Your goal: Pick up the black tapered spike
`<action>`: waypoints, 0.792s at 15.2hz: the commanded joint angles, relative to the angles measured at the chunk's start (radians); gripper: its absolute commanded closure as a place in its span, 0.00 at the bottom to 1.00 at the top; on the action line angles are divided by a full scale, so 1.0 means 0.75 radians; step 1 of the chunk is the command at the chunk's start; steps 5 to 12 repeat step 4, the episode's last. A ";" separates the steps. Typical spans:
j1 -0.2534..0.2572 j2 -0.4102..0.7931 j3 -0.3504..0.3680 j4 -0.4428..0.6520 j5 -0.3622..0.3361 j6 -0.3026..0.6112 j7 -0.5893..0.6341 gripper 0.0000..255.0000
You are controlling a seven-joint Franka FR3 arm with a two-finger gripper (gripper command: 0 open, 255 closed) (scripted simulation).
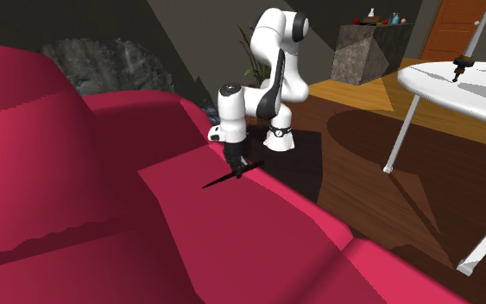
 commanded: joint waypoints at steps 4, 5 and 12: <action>0.001 -0.037 0.000 0.016 -0.003 -0.053 0.004 1.00; 0.001 -0.037 0.000 0.016 -0.003 -0.053 0.004 1.00; 0.001 -0.037 0.000 0.016 -0.003 -0.053 0.004 1.00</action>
